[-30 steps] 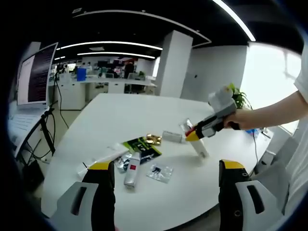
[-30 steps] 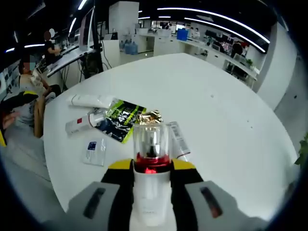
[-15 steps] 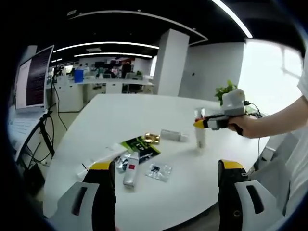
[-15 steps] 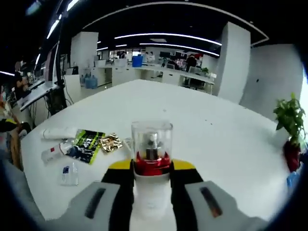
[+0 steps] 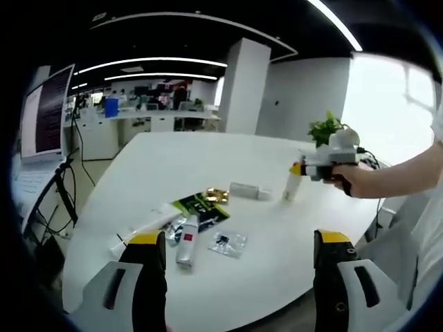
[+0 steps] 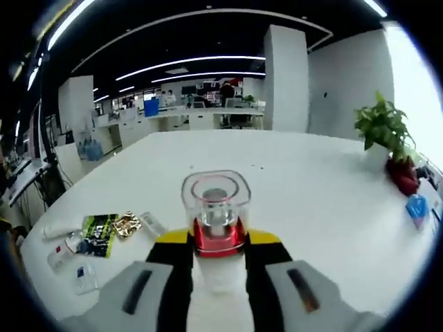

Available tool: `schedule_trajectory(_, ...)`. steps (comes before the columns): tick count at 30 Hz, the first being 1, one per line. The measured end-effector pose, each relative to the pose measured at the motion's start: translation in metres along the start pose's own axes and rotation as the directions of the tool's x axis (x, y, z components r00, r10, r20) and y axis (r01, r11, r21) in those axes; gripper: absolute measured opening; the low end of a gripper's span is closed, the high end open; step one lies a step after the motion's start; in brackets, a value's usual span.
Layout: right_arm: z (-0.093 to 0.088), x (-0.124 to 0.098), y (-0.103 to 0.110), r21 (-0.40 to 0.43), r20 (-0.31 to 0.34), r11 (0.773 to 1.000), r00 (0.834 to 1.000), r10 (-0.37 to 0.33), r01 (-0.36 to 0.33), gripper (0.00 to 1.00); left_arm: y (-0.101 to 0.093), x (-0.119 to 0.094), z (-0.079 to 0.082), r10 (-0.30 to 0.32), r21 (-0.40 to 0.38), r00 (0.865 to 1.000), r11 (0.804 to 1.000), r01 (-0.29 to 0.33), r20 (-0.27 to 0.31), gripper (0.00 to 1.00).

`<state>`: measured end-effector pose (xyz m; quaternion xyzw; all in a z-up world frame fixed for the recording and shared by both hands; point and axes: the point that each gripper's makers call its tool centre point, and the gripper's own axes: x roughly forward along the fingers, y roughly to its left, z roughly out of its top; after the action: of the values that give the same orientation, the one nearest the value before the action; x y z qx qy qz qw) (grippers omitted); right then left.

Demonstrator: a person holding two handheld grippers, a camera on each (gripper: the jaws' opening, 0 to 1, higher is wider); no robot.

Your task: Arrange the skincare products in the storage area until every visible bottle or jar stands upright without overlapping.

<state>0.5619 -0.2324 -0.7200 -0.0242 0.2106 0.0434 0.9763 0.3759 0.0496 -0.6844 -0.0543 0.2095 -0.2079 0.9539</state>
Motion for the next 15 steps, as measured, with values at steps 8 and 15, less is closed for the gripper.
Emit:
schedule_trajectory(8, -0.0017, -0.0032, -0.0008, 0.037, -0.006, 0.995, 0.995, -0.095, 0.095, 0.28, 0.0012, 0.0003, -0.0012, 0.007, 0.005, 1.000, 1.000, -0.007, -0.005, 0.86)
schedule_trajectory(15, -0.0024, -0.0033, -0.0034, 0.033, -0.010, 0.994, 0.994, -0.105, 0.106, 0.29, 0.0010, 0.0009, -0.0027, 0.008, 0.013, 1.000, 1.000, -0.008, -0.013, 0.86)
